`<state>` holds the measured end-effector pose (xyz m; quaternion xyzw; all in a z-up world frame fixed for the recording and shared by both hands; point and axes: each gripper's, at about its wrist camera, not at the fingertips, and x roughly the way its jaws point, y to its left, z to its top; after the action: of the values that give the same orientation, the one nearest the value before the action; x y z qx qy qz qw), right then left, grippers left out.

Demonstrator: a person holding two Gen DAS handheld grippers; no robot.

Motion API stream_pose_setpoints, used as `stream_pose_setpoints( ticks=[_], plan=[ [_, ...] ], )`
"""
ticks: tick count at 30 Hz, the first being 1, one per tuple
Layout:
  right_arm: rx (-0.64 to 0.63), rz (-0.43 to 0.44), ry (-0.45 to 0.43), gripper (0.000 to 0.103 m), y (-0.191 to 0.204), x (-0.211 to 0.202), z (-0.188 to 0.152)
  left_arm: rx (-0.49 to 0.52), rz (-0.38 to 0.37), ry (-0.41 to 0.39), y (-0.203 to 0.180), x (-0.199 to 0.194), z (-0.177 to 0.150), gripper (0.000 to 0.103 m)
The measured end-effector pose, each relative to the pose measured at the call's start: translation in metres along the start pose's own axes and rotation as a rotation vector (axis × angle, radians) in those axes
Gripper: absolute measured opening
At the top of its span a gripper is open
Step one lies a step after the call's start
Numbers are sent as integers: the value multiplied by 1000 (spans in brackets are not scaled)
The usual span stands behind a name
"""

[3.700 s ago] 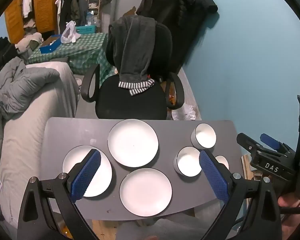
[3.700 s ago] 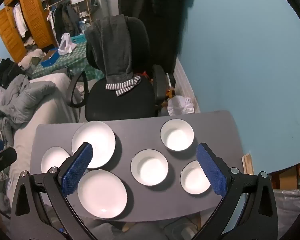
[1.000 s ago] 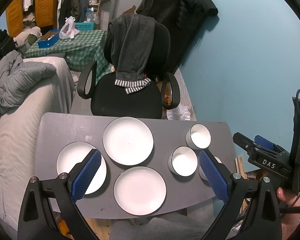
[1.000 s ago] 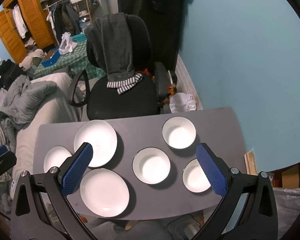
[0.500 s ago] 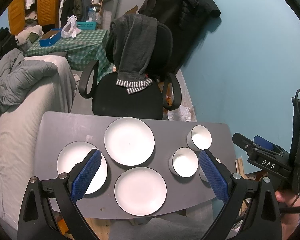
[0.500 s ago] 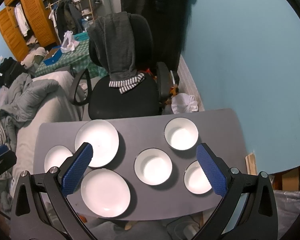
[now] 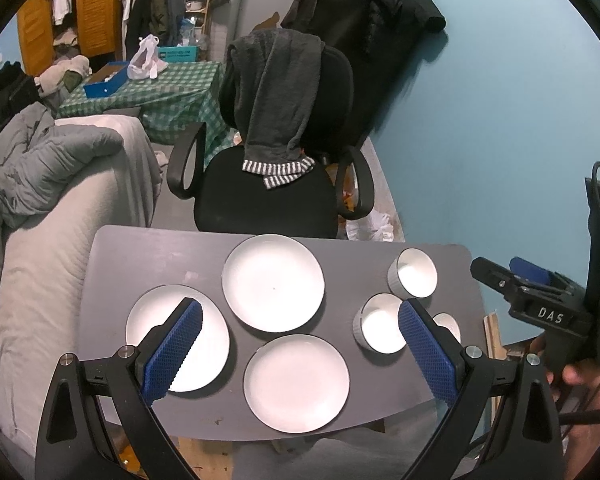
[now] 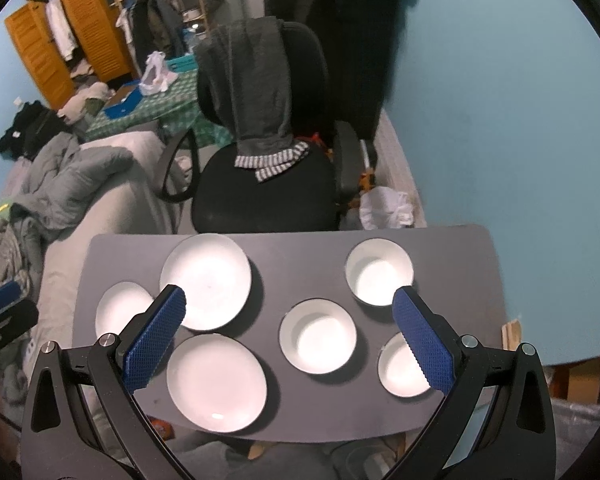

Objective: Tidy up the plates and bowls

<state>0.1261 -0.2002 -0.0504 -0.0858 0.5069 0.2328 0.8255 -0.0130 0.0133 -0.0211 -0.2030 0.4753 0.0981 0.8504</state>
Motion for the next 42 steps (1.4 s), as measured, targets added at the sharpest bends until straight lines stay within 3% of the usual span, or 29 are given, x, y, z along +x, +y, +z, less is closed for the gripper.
stream_pose_setpoints(
  ticks=[10,21,34,42],
  plan=[
    [-133,121,73,101,21,37,-1,-22,13,31,32,17,-11,100],
    [-241,241,218,101,50,105,-30,-63,38,78,63,53,-54,100],
    [-322,261,284,101,66,163,-64,-127,29,157,81,106,-99,100],
    [-315,255,371,101,65,198,-93,-151,19,221,81,138,-126,100]
  ],
)
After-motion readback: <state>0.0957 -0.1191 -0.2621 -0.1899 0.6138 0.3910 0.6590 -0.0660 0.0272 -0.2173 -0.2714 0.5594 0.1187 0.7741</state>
